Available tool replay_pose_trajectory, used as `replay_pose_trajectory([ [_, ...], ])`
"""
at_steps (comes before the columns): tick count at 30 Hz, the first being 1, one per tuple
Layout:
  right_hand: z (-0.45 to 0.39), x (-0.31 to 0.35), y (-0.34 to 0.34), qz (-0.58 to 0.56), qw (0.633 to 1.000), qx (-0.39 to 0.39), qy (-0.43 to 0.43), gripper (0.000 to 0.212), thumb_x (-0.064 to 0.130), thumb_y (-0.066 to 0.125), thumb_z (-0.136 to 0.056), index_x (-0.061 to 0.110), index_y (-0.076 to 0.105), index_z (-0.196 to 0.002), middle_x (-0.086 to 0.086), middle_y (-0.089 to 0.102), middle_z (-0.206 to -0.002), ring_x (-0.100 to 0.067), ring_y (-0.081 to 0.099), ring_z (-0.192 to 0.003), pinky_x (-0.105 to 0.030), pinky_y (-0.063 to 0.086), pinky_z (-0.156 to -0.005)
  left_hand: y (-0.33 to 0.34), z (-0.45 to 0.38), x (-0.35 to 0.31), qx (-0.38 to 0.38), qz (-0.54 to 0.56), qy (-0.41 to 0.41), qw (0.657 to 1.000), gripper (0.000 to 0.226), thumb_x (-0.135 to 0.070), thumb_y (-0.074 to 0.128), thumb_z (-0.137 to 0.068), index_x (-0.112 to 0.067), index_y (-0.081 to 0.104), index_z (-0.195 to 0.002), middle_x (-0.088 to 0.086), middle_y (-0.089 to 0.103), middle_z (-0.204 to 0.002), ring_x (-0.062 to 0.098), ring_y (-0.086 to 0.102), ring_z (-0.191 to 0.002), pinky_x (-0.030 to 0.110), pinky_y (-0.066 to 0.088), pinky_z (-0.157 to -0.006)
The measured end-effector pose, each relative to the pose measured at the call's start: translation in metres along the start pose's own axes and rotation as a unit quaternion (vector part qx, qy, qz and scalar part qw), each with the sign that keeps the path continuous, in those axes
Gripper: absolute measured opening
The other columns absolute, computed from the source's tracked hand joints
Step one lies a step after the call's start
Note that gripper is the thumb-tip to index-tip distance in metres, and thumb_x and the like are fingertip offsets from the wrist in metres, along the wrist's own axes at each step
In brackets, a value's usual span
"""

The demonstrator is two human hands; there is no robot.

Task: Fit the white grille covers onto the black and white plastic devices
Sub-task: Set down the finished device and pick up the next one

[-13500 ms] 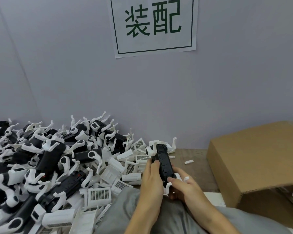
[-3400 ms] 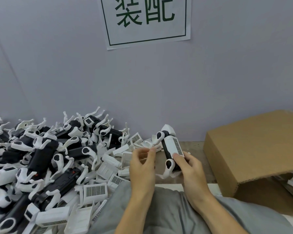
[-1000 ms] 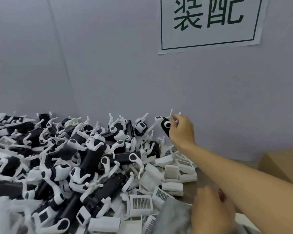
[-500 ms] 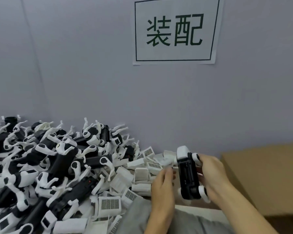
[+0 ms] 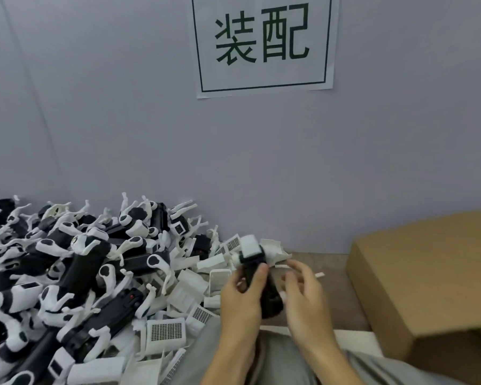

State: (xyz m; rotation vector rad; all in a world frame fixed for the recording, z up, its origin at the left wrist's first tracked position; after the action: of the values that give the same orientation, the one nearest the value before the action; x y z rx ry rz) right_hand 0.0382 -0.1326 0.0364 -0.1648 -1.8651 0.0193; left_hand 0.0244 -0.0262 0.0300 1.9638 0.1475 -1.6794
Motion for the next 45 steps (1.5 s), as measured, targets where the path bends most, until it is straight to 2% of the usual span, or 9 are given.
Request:
replay_pose_trajectory([
  [5, 0.019, 0.001, 0.015, 0.124, 0.977, 0.114, -0.129, 0.033, 0.024, 0.062, -0.088, 0.035, 0.064, -0.119, 0.021, 0.062, -0.107, 0.009, 0.057, -0.102, -0.005, 0.042, -0.084, -0.010, -0.005, 0.000, -0.030, 0.118, -0.033, 0.992, 0.016, -0.020, 0.057, -0.100, -0.010, 0.067, -0.106, 0.013, 0.073, -0.095, 0.025, 0.070, -0.090, 0.043, 0.057, -0.087],
  [8, 0.015, -0.003, 0.013, 0.134, 0.978, 0.125, -0.105, 0.037, 0.034, 0.070, -0.079, 0.048, 0.058, -0.112, 0.020, 0.062, -0.108, 0.007, 0.059, -0.101, -0.005, 0.044, -0.080, -0.003, -0.001, 0.002, 0.018, 0.106, -0.011, 0.994, 0.016, -0.012, 0.056, -0.099, -0.011, 0.068, -0.109, 0.000, 0.076, -0.091, 0.011, 0.071, -0.086, 0.028, 0.056, -0.078],
  [12, 0.008, -0.007, 0.006, 0.144, 0.983, 0.093, -0.070, 0.028, 0.048, 0.066, -0.063, 0.037, 0.062, -0.088, 0.011, 0.067, -0.089, 0.002, 0.062, -0.080, -0.009, 0.043, -0.063, 0.002, 0.002, 0.002, 0.069, 0.042, 0.034, 0.996, 0.018, -0.005, 0.059, -0.096, -0.003, 0.070, -0.110, 0.011, 0.076, -0.104, 0.018, 0.071, -0.101, 0.027, 0.053, -0.088],
  [18, 0.008, -0.006, 0.002, 0.145, 0.981, 0.099, -0.081, 0.013, 0.022, 0.069, -0.072, 0.029, 0.071, -0.083, 0.022, 0.072, -0.075, 0.007, 0.066, -0.068, -0.009, 0.046, -0.055, 0.003, 0.003, 0.005, 0.066, -0.058, 0.088, 0.992, 0.015, -0.005, 0.067, -0.092, -0.012, 0.068, -0.106, 0.000, 0.077, -0.100, 0.010, 0.072, -0.094, 0.020, 0.054, -0.079],
  [24, 0.009, -0.007, 0.007, 0.026, 0.977, 0.205, -0.048, 0.036, 0.009, 0.066, -0.082, 0.031, 0.070, -0.110, 0.017, 0.075, -0.104, 0.003, 0.068, -0.101, -0.017, 0.053, -0.086, -0.002, 0.001, -0.001, 0.024, -0.071, 0.129, 0.989, 0.030, 0.005, 0.067, -0.088, -0.023, 0.067, -0.102, -0.006, 0.077, -0.093, 0.008, 0.073, -0.087, 0.021, 0.056, -0.075],
  [29, 0.000, -0.016, -0.001, -0.114, 0.986, 0.117, 0.009, 0.054, 0.005, 0.066, -0.092, 0.026, 0.050, -0.139, 0.015, 0.062, -0.130, -0.001, 0.055, -0.126, -0.023, 0.049, -0.098, -0.003, 0.003, 0.000, 0.043, -0.164, 0.176, 0.970, 0.035, 0.006, 0.064, -0.086, -0.028, 0.068, -0.097, -0.009, 0.075, -0.090, 0.013, 0.071, -0.086, 0.040, 0.058, -0.078],
  [34, -0.007, -0.016, -0.009, -0.192, 0.980, 0.019, 0.040, 0.034, 0.017, 0.085, -0.075, 0.011, 0.067, -0.103, -0.003, 0.077, -0.087, -0.015, 0.075, -0.086, -0.017, 0.054, -0.064, 0.012, 0.017, 0.000, 0.156, -0.274, 0.232, 0.920, 0.050, 0.009, 0.056, -0.082, -0.036, 0.068, -0.100, -0.019, 0.073, -0.095, 0.000, 0.068, -0.092, 0.023, 0.054, -0.082],
  [39, -0.007, -0.019, -0.013, -0.219, 0.975, -0.007, 0.043, 0.022, 0.015, 0.084, -0.075, 0.009, 0.072, -0.093, -0.006, 0.077, -0.083, -0.018, 0.075, -0.079, -0.019, 0.056, -0.060, 0.013, 0.018, 0.002, 0.173, -0.288, 0.236, 0.912, 0.048, 0.004, 0.060, -0.080, -0.030, 0.069, -0.112, -0.017, 0.073, -0.101, 0.004, 0.067, -0.098, 0.034, 0.056, -0.088],
  [45, -0.008, -0.017, -0.013, -0.219, 0.976, 0.003, 0.013, 0.025, 0.021, 0.083, -0.076, 0.008, 0.072, -0.094, -0.004, 0.077, -0.084, -0.016, 0.075, -0.082, -0.017, 0.055, -0.063, 0.015, 0.020, 0.004, 0.166, -0.323, 0.265, 0.893, 0.035, -0.007, 0.055, -0.082, -0.021, 0.065, -0.113, -0.015, 0.061, -0.107, -0.002, 0.058, -0.098, 0.023, 0.050, -0.087],
])
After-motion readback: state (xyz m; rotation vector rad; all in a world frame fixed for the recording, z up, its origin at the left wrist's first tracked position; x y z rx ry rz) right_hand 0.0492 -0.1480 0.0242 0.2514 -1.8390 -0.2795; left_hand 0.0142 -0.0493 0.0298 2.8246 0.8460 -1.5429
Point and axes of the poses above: each hand's wrist, its own z-axis away from the middle knuckle, its own y-axis out of the palm, x = y × z, the point moved 3 cm from there along -z, towards the middle knuckle
